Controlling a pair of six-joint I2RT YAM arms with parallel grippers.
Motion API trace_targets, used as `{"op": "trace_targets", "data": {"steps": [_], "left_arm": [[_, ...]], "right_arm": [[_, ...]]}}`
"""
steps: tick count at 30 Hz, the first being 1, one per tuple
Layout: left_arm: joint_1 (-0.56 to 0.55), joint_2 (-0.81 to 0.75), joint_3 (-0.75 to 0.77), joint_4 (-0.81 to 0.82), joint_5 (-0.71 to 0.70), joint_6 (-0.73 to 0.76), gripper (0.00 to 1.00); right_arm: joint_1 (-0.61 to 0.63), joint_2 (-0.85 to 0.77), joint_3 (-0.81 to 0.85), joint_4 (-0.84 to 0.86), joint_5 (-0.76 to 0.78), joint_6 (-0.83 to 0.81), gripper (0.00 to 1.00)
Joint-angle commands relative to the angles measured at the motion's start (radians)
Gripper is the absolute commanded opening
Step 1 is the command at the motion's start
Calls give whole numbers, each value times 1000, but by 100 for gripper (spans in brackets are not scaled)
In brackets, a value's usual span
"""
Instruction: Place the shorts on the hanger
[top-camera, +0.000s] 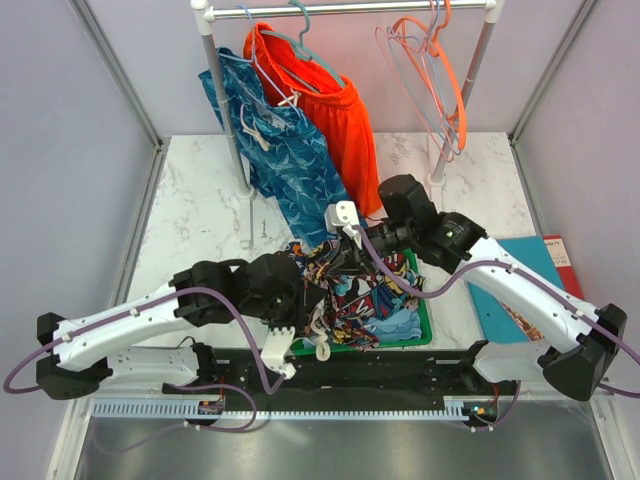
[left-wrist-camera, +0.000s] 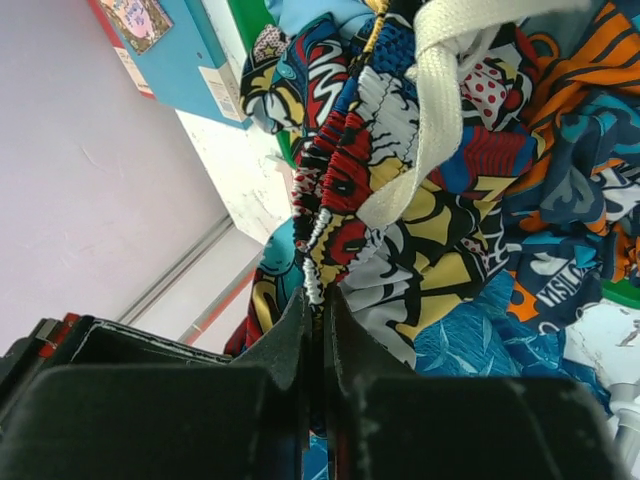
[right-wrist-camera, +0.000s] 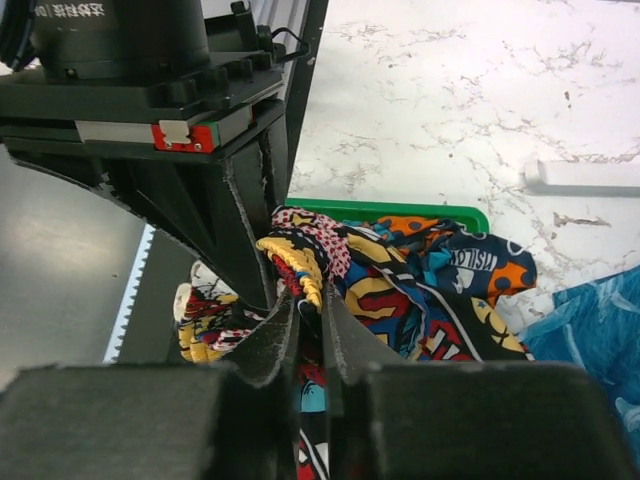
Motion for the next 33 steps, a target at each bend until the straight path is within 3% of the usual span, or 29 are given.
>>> {"op": "trace_targets", "data": {"steps": [1, 2, 4, 5, 6, 7, 12, 13, 17, 21, 26, 33], "left_arm": [[-12, 2, 32, -20, 32, -70, 2], [-12, 11, 63, 1, 75, -142, 2], [-12, 74, 176, 26, 89, -410, 2], [-9, 103, 224, 37, 84, -507, 2], [-5, 128, 308, 49, 84, -690, 2], [18, 169, 346, 57, 83, -769, 2], [184, 218, 428, 138, 138, -1157, 2], [266, 228, 434, 144, 172, -1205, 2], [441, 287, 442, 170, 242, -1429, 2], [526, 309, 401, 205, 232, -1615, 2], [544, 303, 341, 264, 235, -1712, 2], [570, 289, 305, 293, 242, -1759, 2]], "right_arm": [[7, 6, 75, 34, 31, 5, 26], [4, 5, 81, 40, 58, 31, 48], [-25, -9, 90, 76, 101, 74, 63], [-74, -18, 90, 94, 115, 130, 85], [-105, -26, 90, 132, 117, 163, 96], [-140, -44, 92, 151, 115, 194, 98], [-424, -107, 76, 183, -39, 362, 98], [-460, -137, 61, 182, -62, 391, 98], [-640, -249, -78, 154, -171, 455, 98], [-665, -364, -178, 18, -236, 433, 98], [-666, -432, -376, 8, -236, 458, 98], [-663, -325, -516, 100, -161, 571, 98]]}}
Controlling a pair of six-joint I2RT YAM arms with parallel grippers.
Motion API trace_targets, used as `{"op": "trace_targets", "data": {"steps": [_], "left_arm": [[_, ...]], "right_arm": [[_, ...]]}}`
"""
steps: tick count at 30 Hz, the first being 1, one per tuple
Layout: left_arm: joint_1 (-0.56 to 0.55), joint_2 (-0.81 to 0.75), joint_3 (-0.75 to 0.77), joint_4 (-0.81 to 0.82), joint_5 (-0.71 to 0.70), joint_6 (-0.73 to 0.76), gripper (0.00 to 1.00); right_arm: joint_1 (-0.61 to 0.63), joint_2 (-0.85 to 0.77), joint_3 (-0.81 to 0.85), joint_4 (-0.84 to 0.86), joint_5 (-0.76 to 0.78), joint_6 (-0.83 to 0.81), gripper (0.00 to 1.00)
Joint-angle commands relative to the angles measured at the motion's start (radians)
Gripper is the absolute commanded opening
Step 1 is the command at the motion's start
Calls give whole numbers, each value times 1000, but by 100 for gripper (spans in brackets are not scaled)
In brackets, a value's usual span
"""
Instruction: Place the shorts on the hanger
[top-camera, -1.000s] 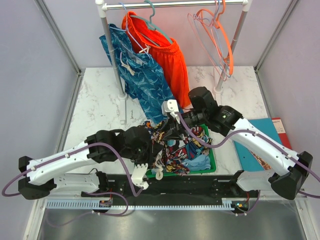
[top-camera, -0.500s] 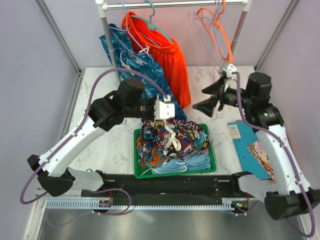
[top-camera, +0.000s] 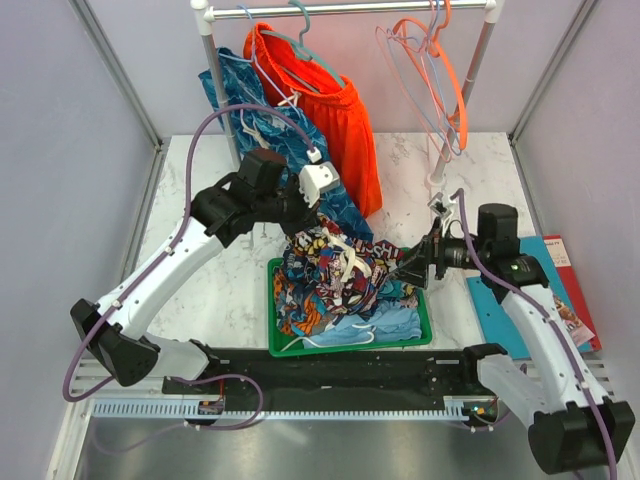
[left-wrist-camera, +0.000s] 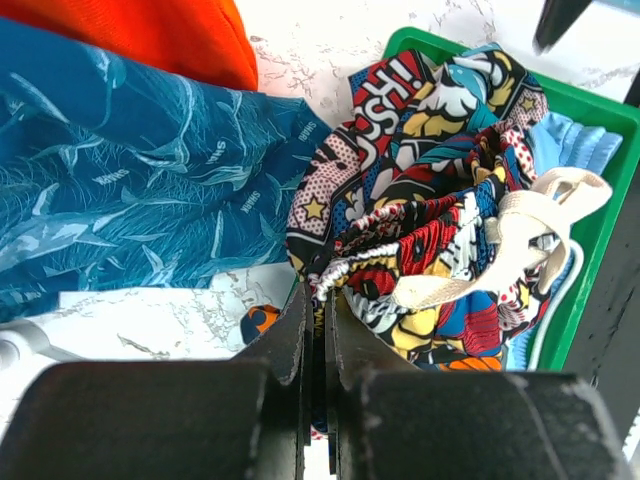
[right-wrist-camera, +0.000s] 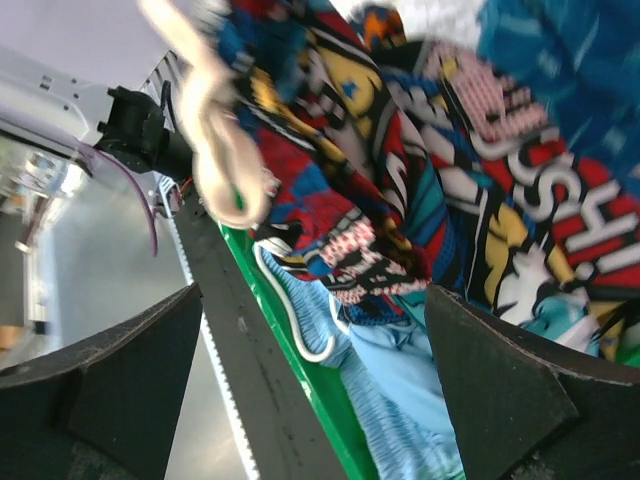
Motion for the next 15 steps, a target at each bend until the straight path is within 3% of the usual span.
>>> {"op": "trace_targets", "data": {"steps": [1, 7, 15], "left_arm": [[19, -34, -11, 77, 36, -97, 2], [40, -37, -11, 79, 58, -114, 2], [54, -34, -6, 85, 81, -124, 2]], "right_arm": [[-1, 85, -56, 76, 17, 104, 98], [49, 84, -163, 265, 19, 248, 98], [214, 143, -240, 510, 124, 368, 98]]}}
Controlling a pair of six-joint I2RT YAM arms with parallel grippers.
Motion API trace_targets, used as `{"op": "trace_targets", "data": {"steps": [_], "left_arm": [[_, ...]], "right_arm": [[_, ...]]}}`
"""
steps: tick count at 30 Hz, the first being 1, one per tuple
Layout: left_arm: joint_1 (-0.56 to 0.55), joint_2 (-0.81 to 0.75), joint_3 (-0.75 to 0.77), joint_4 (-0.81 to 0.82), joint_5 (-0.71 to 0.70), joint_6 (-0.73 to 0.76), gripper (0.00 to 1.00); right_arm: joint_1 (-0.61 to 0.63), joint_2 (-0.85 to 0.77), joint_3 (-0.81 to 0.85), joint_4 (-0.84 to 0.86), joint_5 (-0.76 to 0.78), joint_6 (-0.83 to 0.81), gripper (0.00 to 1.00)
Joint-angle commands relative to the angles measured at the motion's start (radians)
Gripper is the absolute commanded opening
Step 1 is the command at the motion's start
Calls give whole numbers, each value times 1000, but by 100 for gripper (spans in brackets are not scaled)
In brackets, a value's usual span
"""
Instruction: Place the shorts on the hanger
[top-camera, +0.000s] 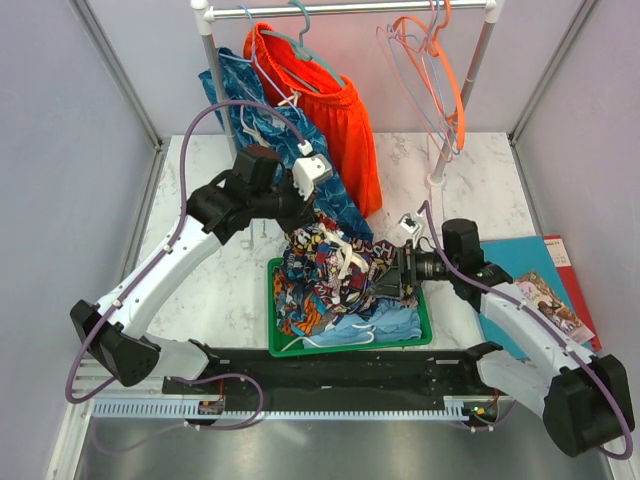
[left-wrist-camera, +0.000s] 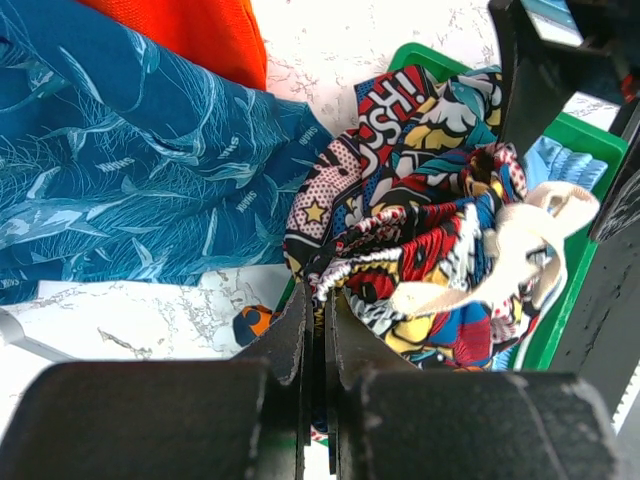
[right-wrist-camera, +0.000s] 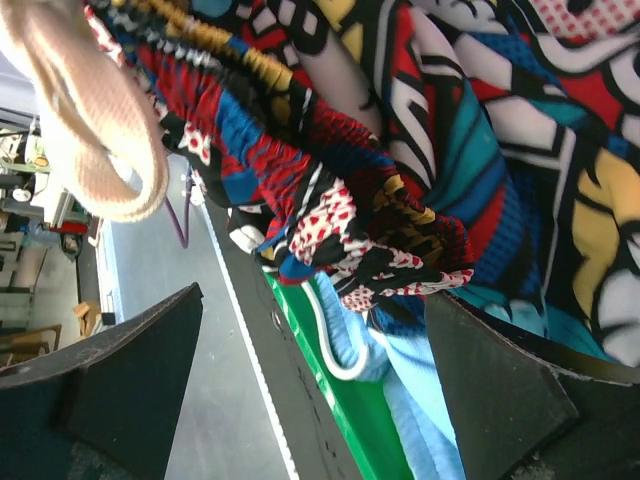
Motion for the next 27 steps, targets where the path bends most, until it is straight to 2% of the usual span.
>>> {"op": "trace_targets", "data": {"steps": [1, 2, 6, 10, 14, 15, 17, 18, 19, 20, 21, 23, 26, 27], "left_arm": [[12, -33, 5, 61, 56, -51, 2], [12, -36, 3, 63, 57, -56, 2], [27, -44, -7, 77, 78, -76, 2], [35, -56, -20, 86, 90, -87, 2], [41, -70, -21, 86, 96, -85, 2], [41, -73, -23, 86, 98, -85, 2], [41, -79, -27, 86, 99, -81, 2], [41, -82, -27, 86, 84, -79, 2], [43, -83, -23, 83, 75, -71, 2], [43, -93, -20, 81, 69, -64, 2], [43, -96, -12, 78, 55, -52, 2], [43, -109, 26, 74, 37, -12, 2], [41, -125, 110, 71, -29, 66, 2], [41, -129, 132, 74, -72, 89, 2]], "right_arm": [[34, 43, -7, 198, 44, 104, 97], [34, 52, -9, 263, 44, 121, 96], [43, 109, -26, 347, 73, 153, 87], [42, 151, -33, 333, 91, 149, 89], [42, 106, -32, 306, 107, 147, 88], [42, 100, -27, 298, 108, 158, 81], [40, 77, 8, 283, 81, 161, 58], [40, 63, 52, 267, 85, 151, 36], [40, 28, 80, 229, 87, 135, 21], [40, 13, 115, 208, 84, 112, 8], [40, -1, 188, 156, 100, 74, 0], [42, -29, 278, 54, 113, 16, 0], [39, -40, 486, -78, 176, -96, 0], [39, -35, 602, -110, 202, -127, 0]]}}
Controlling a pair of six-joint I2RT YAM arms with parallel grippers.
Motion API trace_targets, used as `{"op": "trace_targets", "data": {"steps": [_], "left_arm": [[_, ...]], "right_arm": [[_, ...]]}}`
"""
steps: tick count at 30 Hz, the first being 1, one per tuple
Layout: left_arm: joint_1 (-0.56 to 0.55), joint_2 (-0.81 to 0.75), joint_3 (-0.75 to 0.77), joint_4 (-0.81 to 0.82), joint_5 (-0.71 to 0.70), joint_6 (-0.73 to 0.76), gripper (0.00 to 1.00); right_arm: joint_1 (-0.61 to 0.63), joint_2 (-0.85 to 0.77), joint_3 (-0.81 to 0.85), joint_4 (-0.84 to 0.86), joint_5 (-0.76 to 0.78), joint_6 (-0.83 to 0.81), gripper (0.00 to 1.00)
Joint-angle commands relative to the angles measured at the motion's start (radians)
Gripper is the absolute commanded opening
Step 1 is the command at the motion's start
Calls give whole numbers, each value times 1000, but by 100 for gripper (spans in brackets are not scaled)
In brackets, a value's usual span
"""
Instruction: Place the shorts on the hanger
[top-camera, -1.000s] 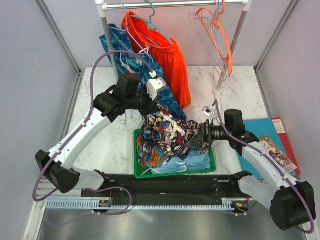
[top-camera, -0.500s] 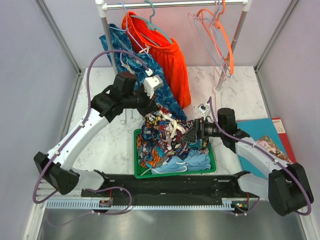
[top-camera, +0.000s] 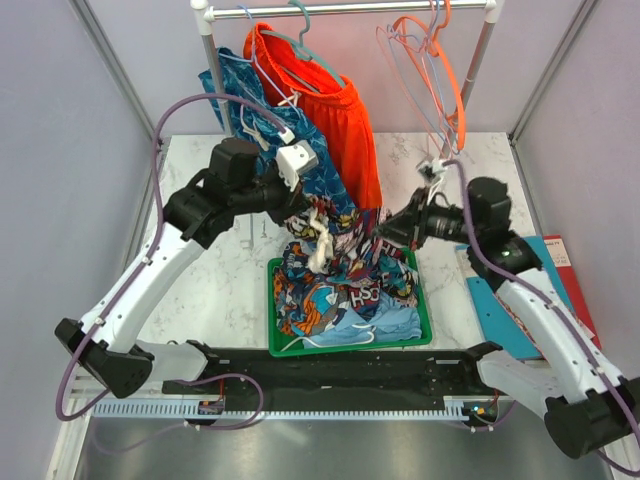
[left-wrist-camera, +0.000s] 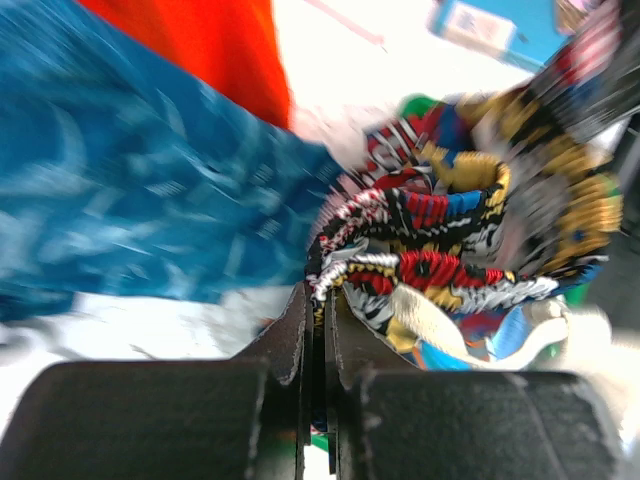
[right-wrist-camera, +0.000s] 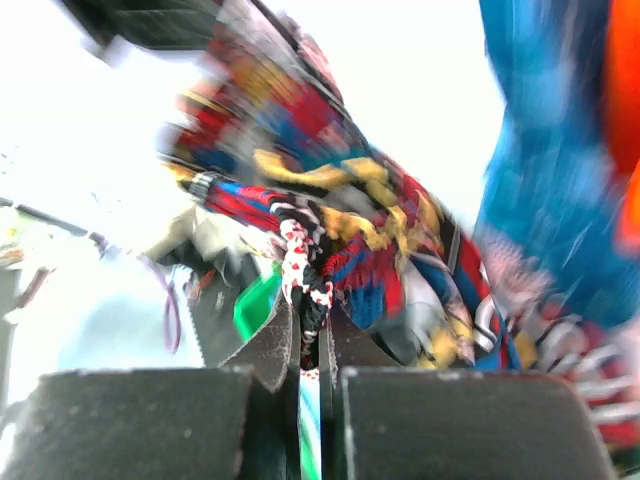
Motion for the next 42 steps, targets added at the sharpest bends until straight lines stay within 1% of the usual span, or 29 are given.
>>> {"op": "trace_targets", "data": {"steps": [1, 2, 3, 5, 6, 8, 9, 10, 14, 15, 16, 18, 20, 22, 25, 26, 27, 29, 31, 32, 33, 34, 35, 37, 38, 39, 40, 41, 42], "left_arm": [[6, -64, 160, 57, -113, 160, 2], [6, -73, 176, 65, -127, 183, 2], [6, -89, 190, 83, -145, 204, 2], [6, -101, 240, 119, -156, 261, 2], [6, -103, 262, 131, -163, 278, 2], [4, -104, 331, 165, -177, 312, 2], [4, -104, 352, 171, -168, 324, 2], [5, -107, 392, 177, -159, 350, 2], [-7, -120, 467, 172, -67, 407, 2], [-11, -120, 490, 133, -24, 413, 2], [-13, -120, 531, 113, -1, 418, 2], [-13, -132, 558, 78, 59, 403, 2], [-13, -150, 569, 62, 90, 378, 2], [-13, -156, 569, 47, 99, 340, 2], [-13, -155, 544, 22, 50, 346, 2], [-13, -153, 532, 19, 1, 349, 2], [-13, -140, 514, 8, -24, 353, 2], [-13, -120, 498, -38, -94, 352, 2], [-13, -98, 443, -76, -108, 356, 2], [-13, -98, 409, -75, -113, 360, 2], [-13, -103, 330, -67, -116, 358, 2], [-13, -103, 290, -55, -119, 355, 2], [-13, -104, 220, -47, -122, 352, 2], [-13, -109, 147, -29, -140, 332, 2], [-13, -116, 110, -21, -142, 333, 2], [-14, -130, 23, -19, -134, 350, 2], [-21, -167, -29, -15, -127, 356, 2], [-27, -191, -80, -15, -107, 367, 2], [-57, -211, -183, -15, -104, 375, 2]], "right_arm": [[2, -30, 356, -182, 123, -217, 0], [0, -23, 413, -200, 153, -241, 0], [0, -13, 524, -212, 173, -266, 0], [0, 22, 629, -237, 234, -318, 0], [2, 36, 728, -243, 245, -335, 0], [2, 79, 824, -270, 285, -373, 0], [0, 91, 900, -272, 290, -401, 0], [2, 111, 937, -278, 288, -421, 0], [2, 171, 1122, -322, 270, -464, 0], [2, 183, 1201, -338, 241, -469, 0], [0, 215, 1244, -382, 221, -469, 0], [2, 238, 1333, -414, 192, -455, 0], [2, 247, 1352, -427, 176, -441, 0], [2, 241, 1341, -428, 179, -443, 0], [0, 223, 1277, -442, 190, -464, 0], [2, 215, 1250, -442, 191, -473, 0], [2, 199, 1189, -441, 197, -481, 0], [0, 183, 1125, -444, 224, -508, 0], [2, 162, 1015, -441, 257, -538, 0], [0, 155, 928, -441, 259, -583, 0], [2, 137, 879, -425, 260, -611, 0], [2, 123, 825, -406, 273, -628, 0], [0, 114, 727, -387, 276, -666, 0], [2, 96, 650, -372, 273, -720, 0], [0, 91, 578, -372, 273, -745, 0], [-1, 74, 539, -384, 256, -781, 0], [-3, 60, 504, -405, 229, -830, 0], [-4, 47, 423, -425, 193, -860, 0], [-3, 21, 381, -443, 181, -892, 0]]}}
